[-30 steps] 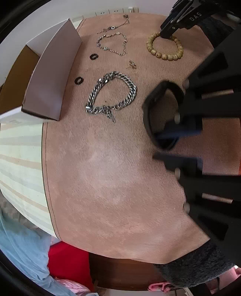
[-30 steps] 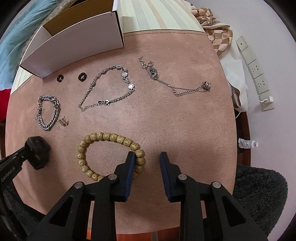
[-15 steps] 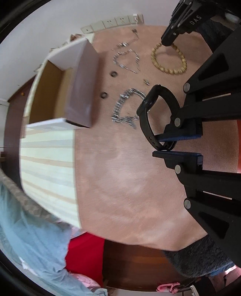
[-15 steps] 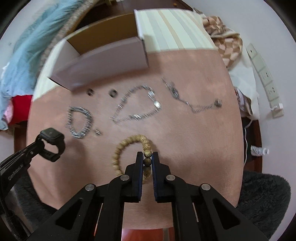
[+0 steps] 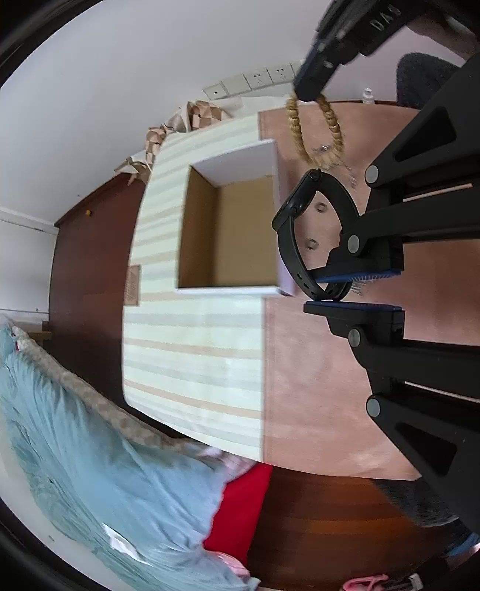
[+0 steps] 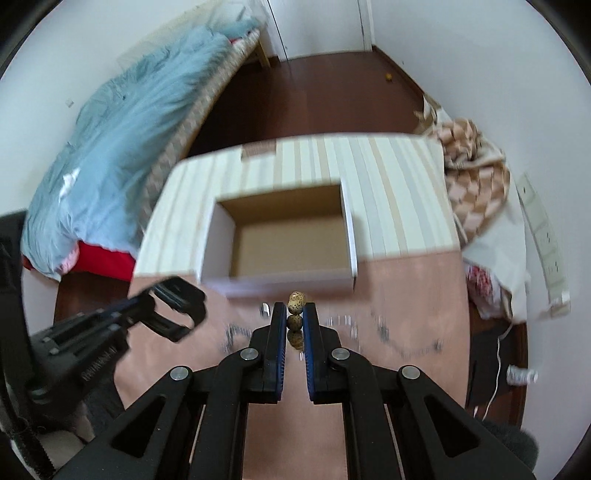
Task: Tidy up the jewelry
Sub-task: 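Lower the watch band and bead bracelet into the white box and open both tools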
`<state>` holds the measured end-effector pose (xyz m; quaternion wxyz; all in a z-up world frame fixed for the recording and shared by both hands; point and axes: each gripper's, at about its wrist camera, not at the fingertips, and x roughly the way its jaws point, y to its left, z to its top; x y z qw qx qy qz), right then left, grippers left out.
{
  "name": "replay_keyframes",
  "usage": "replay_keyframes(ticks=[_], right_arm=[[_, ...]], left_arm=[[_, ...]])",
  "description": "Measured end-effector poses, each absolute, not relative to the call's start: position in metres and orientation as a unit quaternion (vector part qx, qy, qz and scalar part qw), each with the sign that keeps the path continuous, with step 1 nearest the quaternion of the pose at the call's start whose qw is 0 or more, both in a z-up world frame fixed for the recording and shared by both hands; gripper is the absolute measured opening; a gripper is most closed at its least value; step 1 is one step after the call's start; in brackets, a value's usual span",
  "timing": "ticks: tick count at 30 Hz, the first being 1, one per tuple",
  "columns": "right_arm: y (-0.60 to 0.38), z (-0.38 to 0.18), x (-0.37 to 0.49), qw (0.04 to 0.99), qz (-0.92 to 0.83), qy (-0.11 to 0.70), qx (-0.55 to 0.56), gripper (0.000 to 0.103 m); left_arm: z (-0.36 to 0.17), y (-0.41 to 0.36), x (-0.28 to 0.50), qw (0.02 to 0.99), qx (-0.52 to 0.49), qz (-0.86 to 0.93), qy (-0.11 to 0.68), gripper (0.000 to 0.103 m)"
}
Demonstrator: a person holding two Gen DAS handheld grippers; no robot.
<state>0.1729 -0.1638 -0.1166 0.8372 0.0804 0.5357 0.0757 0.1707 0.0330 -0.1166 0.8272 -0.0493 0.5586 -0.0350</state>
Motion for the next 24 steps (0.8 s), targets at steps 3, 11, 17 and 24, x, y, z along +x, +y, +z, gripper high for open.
replay_keyframes(ticks=[3, 11, 17, 24], right_arm=[[-0.163, -0.105, 0.198, 0.847, 0.082, 0.520, 0.074, 0.009], [-0.164, -0.126, 0.261, 0.833, 0.099, 0.538, 0.076, 0.009], [-0.170, -0.152, 0.293, 0.810, 0.113, 0.567, 0.098, 0.009], [-0.181, -0.178, 0.308, 0.777, 0.115, 0.606, 0.127, 0.039]], left_arm=[[-0.117, 0.030, 0.190, 0.826, -0.057, -0.045, 0.559, 0.007], [-0.145, 0.023, 0.238, 0.802, -0.073, -0.059, 0.589, 0.007], [-0.165, 0.022, 0.268, 0.783, -0.092, -0.067, 0.612, 0.009], [-0.162, 0.018, 0.292, 0.777, -0.081, -0.059, 0.622, 0.054]])
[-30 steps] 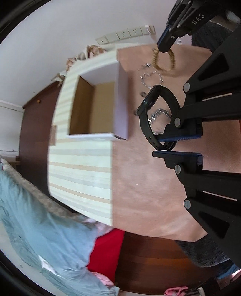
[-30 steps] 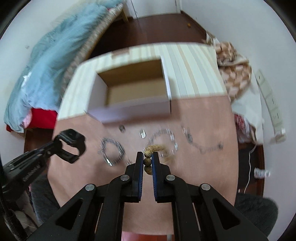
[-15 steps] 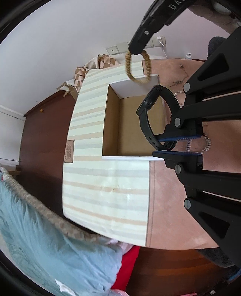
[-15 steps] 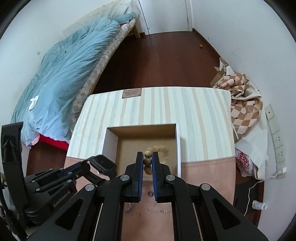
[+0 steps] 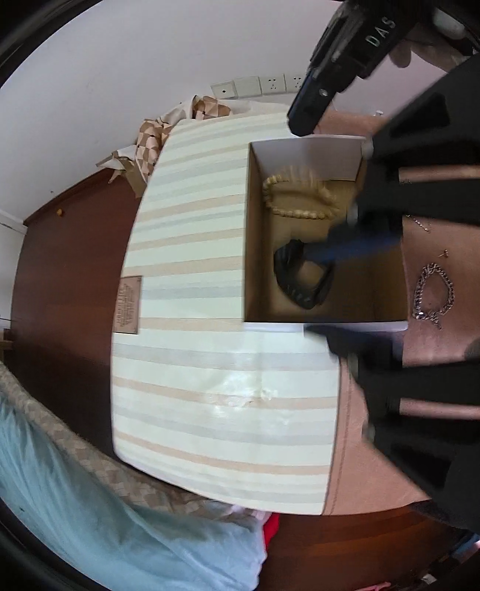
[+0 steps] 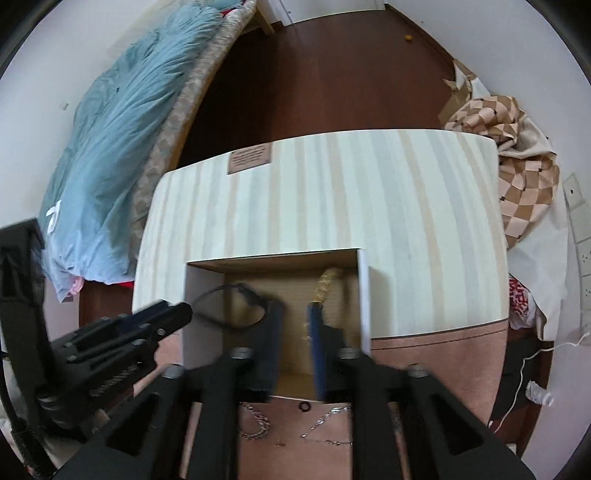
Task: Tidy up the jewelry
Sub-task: 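Lower the watch band and bead bracelet into the white box and open both tools, then lift both open tools out of the box back over the mat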
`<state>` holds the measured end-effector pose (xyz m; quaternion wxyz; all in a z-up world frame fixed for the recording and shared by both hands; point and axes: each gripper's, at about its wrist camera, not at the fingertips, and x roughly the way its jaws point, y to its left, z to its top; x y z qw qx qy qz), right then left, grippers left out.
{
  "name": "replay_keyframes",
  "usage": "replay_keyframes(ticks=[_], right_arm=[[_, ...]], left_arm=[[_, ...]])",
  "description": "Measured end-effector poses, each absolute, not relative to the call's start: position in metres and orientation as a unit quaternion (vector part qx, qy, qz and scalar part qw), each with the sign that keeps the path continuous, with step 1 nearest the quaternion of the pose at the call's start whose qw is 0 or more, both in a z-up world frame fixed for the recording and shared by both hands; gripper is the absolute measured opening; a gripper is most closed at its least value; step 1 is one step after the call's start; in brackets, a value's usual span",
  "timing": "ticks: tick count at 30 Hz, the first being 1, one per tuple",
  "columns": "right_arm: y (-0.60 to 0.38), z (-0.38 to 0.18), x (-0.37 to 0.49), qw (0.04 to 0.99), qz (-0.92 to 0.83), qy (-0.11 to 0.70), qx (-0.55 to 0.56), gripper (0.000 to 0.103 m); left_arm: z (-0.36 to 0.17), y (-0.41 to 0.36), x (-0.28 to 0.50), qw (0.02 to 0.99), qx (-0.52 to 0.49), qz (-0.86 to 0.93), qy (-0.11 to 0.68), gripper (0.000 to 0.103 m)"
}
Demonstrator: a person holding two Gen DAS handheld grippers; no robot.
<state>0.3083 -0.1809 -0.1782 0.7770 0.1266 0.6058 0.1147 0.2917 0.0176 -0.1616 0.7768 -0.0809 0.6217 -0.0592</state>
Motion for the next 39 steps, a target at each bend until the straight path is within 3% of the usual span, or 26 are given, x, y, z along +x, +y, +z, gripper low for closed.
replay_keyframes(ticks=[1, 2, 5, 8, 9, 22, 39], right_arm=[[-0.184, -0.178, 0.307, 0.778, 0.114, 0.604, 0.132, 0.047], [-0.185, -0.177, 0.305, 0.779, 0.112, 0.602, 0.133, 0.057], [-0.189, -0.173, 0.297, 0.788, 0.098, 0.596, 0.115, 0.062], [-0.186, -0.171, 0.288, 0.801, 0.071, 0.590, 0.071, 0.096], [-0.185, -0.171, 0.284, 0.806, 0.062, 0.586, 0.056, 0.098], [-0.179, -0.180, 0.248, 0.823, 0.011, 0.568, -0.002, 0.103], [-0.182, -0.086, 0.175, 0.879, -0.008, 0.476, -0.027, 0.103]], left_arm=[[-0.159, 0.019, 0.292, 0.780, -0.080, -0.055, 0.618, 0.074], [-0.155, 0.022, 0.292, 0.786, -0.080, -0.050, 0.611, 0.079], [-0.147, 0.026, 0.290, 0.796, -0.070, -0.036, 0.600, 0.084], [-0.144, 0.028, 0.283, 0.809, -0.046, -0.019, 0.585, 0.102], [-0.143, 0.028, 0.278, 0.816, -0.034, -0.010, 0.577, 0.102], [-0.140, 0.028, 0.236, 0.842, 0.023, 0.039, 0.537, 0.103], [-0.067, 0.025, 0.163, 0.878, -0.001, 0.043, 0.476, 0.102]])
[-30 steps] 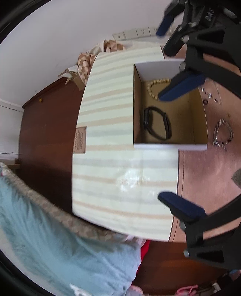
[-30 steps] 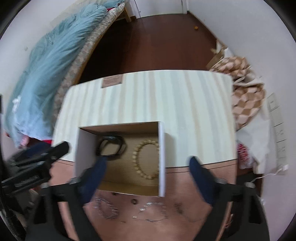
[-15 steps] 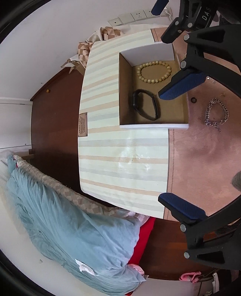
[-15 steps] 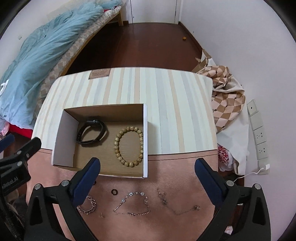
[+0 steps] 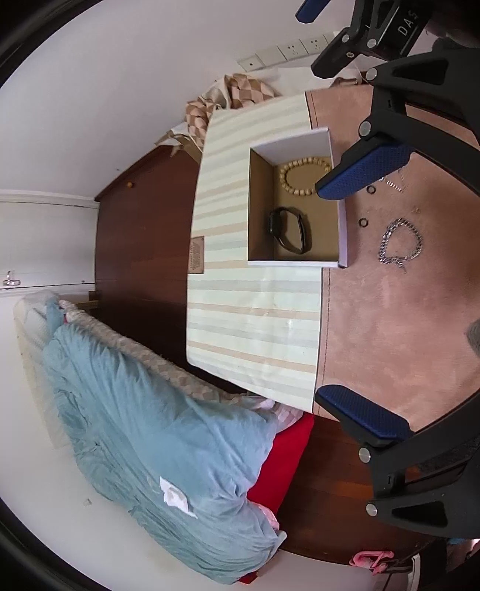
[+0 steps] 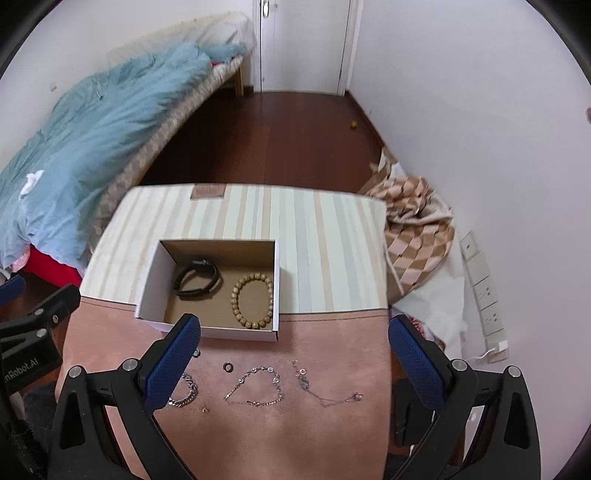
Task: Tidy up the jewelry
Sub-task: 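Lift both open tools out of the box back over the mat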
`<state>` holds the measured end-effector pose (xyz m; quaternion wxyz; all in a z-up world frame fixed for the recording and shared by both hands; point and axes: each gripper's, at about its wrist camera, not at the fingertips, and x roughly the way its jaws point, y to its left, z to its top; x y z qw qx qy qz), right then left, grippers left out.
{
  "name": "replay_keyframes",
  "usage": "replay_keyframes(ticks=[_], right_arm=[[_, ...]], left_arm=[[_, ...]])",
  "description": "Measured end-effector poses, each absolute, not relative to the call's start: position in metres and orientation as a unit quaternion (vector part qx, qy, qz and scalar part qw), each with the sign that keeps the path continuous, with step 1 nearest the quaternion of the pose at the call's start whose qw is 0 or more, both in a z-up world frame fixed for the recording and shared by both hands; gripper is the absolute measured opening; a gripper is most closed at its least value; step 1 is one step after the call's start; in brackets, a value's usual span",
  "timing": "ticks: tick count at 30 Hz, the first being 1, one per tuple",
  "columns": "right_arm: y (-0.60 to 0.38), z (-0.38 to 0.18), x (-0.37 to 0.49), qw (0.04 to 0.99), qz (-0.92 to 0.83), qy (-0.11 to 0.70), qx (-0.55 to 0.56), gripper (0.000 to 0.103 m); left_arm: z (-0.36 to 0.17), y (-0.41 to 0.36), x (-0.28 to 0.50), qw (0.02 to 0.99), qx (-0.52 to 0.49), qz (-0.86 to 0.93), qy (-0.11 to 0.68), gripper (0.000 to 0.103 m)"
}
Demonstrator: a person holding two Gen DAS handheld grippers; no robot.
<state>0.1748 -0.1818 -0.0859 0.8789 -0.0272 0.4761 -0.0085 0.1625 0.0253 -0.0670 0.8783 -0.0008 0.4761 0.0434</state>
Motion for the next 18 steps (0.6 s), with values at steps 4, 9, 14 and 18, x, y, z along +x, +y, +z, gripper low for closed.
replay_keyframes(ticks=[4, 9, 14, 18], right_arm=[[-0.181, -0.061, 0.150, 0.890, -0.008, 0.454, -0.029, 0.103], [-0.180, -0.039, 0.123, 0.901, -0.006, 0.434, -0.028, 0.103], [-0.181, -0.024, 0.101, 0.907, -0.005, 0.421, -0.027, 0.103], [-0.183, -0.020, 0.092, 0.908, -0.001, 0.418, -0.017, 0.103]], left_arm=[[-0.046, 0.022, 0.142, 0.889, 0.001, 0.041, 0.457, 0.102], [-0.030, 0.020, 0.119, 0.898, 0.007, 0.041, 0.437, 0.102], [-0.024, 0.020, 0.100, 0.899, 0.001, 0.036, 0.436, 0.102], [-0.021, 0.019, 0.090, 0.900, -0.004, 0.032, 0.436, 0.102]])
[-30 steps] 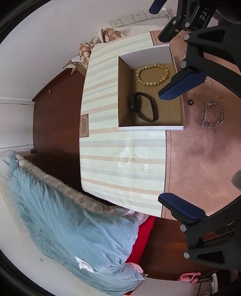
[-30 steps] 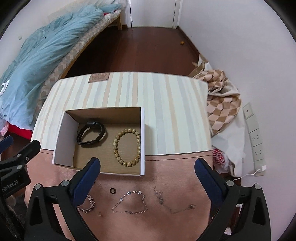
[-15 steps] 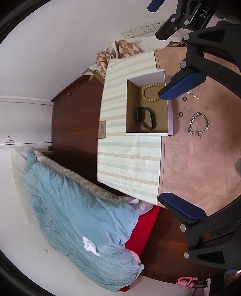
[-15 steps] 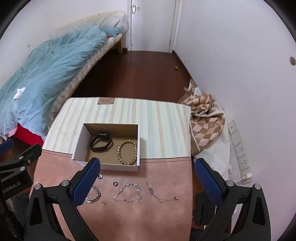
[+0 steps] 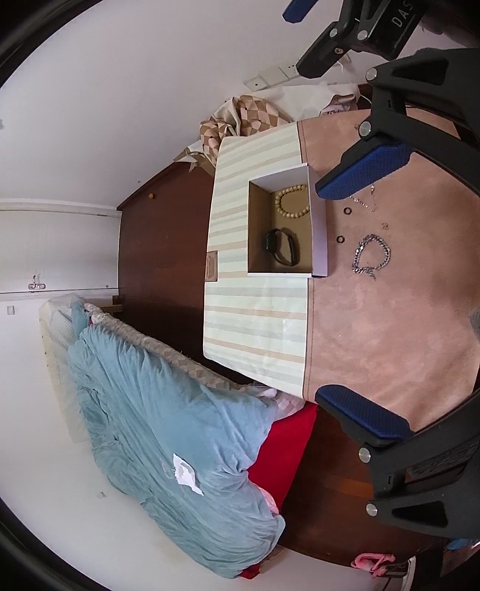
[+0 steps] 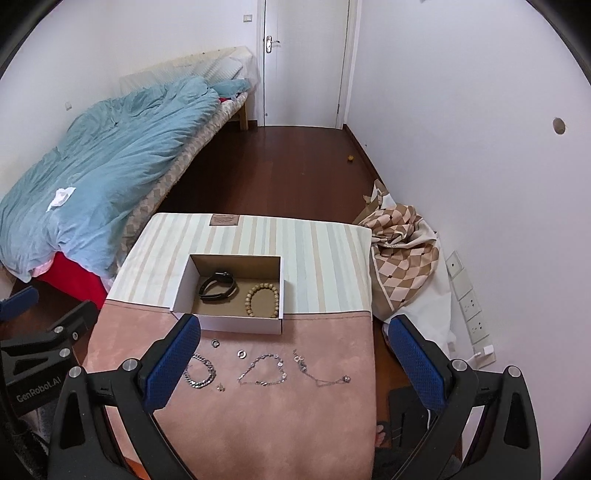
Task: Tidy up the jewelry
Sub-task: 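Lift both open tools out of the box back over the mat, then grasp the chunky silver chain bracelet with the left tool while the right tool grasps the disc-link bracelet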
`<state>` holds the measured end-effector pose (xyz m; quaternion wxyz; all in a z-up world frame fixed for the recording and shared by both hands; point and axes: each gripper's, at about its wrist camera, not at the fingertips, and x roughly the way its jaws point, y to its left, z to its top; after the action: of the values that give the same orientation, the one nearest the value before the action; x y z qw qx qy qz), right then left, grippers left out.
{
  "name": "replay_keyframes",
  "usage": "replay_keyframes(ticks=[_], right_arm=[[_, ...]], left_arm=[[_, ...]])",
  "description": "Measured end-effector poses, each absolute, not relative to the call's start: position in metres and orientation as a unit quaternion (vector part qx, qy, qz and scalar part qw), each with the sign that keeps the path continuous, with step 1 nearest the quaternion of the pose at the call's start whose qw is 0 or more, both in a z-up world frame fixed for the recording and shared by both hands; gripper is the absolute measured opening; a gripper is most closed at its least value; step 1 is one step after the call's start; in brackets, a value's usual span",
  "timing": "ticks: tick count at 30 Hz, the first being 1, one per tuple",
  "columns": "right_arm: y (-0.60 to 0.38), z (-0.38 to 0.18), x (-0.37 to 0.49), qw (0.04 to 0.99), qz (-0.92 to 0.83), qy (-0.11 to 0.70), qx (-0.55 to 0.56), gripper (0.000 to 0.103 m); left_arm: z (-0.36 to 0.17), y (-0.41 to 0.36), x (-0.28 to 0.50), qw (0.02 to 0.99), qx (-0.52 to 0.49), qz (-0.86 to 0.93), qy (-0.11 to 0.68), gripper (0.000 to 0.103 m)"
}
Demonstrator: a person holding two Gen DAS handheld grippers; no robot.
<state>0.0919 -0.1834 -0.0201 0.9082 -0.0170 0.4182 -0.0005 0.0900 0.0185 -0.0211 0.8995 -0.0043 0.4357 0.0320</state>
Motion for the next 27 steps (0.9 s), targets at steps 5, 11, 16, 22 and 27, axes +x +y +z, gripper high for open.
replay_keyframes(ticks=[5, 11, 16, 22, 27], right_arm=[[-0.194, -0.039, 0.096, 0.895, 0.015, 0.445, 0.029, 0.103], [-0.212, -0.126, 0.115, 0.856, 0.008, 0.513, 0.065, 0.075], [-0.221, -0.215, 0.135, 0.812, 0.008, 0.575, 0.105, 0.064], [-0.213, -0.269, 0.149, 0.801, 0.010, 0.591, 0.099, 0.064], [-0.197, -0.279, 0.155, 0.818, 0.006, 0.573, 0.053, 0.054]], left_arm=[[-0.033, 0.018, 0.092, 0.892, -0.005, 0.039, 0.451, 0.102], [-0.083, 0.023, 0.101, 0.873, 0.008, 0.068, 0.484, 0.102], [-0.144, 0.029, 0.113, 0.841, 0.012, 0.088, 0.533, 0.102], [-0.202, 0.033, 0.129, 0.805, 0.009, 0.091, 0.586, 0.102], [-0.222, 0.037, 0.135, 0.796, -0.002, 0.087, 0.599, 0.102]])
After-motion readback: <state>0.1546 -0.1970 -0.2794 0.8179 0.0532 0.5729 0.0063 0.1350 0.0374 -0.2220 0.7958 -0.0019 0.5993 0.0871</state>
